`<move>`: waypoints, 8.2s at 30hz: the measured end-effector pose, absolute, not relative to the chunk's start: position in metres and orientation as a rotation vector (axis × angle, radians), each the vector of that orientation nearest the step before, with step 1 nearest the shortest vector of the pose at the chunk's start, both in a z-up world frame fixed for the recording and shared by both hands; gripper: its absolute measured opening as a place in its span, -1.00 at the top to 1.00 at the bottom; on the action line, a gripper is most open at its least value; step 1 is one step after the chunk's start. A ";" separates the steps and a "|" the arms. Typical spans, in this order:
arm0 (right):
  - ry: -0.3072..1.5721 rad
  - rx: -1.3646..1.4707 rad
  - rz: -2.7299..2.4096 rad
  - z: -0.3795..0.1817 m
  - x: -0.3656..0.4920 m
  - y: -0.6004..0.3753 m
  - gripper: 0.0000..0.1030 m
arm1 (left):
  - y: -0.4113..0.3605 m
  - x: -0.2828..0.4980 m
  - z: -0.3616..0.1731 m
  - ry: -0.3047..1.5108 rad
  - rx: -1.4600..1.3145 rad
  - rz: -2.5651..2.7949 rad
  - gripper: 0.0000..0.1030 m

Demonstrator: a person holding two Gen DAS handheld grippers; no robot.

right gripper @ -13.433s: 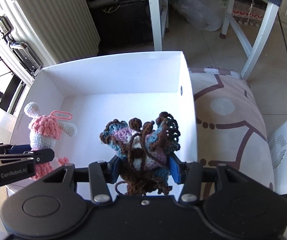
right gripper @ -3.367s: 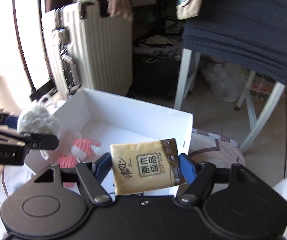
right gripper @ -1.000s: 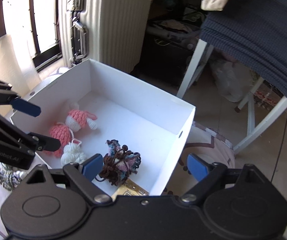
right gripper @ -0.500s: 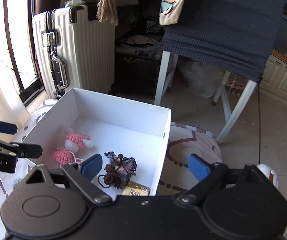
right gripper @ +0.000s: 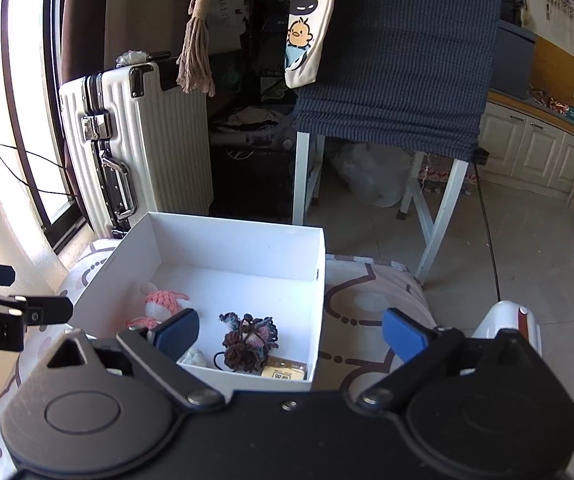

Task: Organize objects
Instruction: 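Withdraw both tools from the box back toward the remaining items, then grasp the blue rope knot with the left tool while the right tool grasps the wooden plaque, then carry the rope knot over the box with the left tool while the right tool carries the plaque, then open the left tool to drop the rope knot in the box while the right tool releases the plaque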

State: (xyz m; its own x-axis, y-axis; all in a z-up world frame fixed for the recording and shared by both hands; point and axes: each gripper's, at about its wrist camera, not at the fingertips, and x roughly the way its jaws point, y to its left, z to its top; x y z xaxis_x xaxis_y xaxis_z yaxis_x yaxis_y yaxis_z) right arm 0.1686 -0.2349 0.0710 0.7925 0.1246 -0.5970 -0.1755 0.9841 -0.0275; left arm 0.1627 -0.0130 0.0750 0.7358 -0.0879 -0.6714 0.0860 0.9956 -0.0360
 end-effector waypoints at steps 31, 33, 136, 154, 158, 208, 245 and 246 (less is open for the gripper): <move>0.601 -0.063 0.133 0.055 0.127 -0.238 -1.00 | -0.004 0.107 0.051 0.647 -0.010 0.028 -1.00; 0.598 -0.061 0.136 0.052 0.126 -0.238 -1.00 | -0.001 0.106 0.049 0.640 -0.015 0.041 -1.00; 0.900 -0.034 0.180 -0.045 0.199 -0.215 -0.82 | 0.057 0.165 -0.045 0.932 -0.241 0.204 -0.60; 0.727 0.033 0.210 0.013 0.173 -0.219 -0.82 | 0.006 0.140 0.029 0.681 0.034 0.073 -0.60; 0.700 0.055 0.211 0.023 0.167 -0.223 -0.82 | 0.001 0.137 0.037 0.661 0.030 0.063 -0.60; 0.739 -0.126 0.314 -0.003 0.354 -0.195 -0.82 | -0.026 0.290 0.000 0.779 0.096 -0.014 -0.61; 0.926 -0.063 0.317 -0.052 0.389 -0.198 -0.96 | -0.062 0.334 -0.061 0.957 0.162 -0.108 -0.87; 0.926 -0.070 0.323 -0.051 0.387 -0.198 -0.96 | -0.062 0.333 -0.060 0.956 0.162 -0.107 -0.87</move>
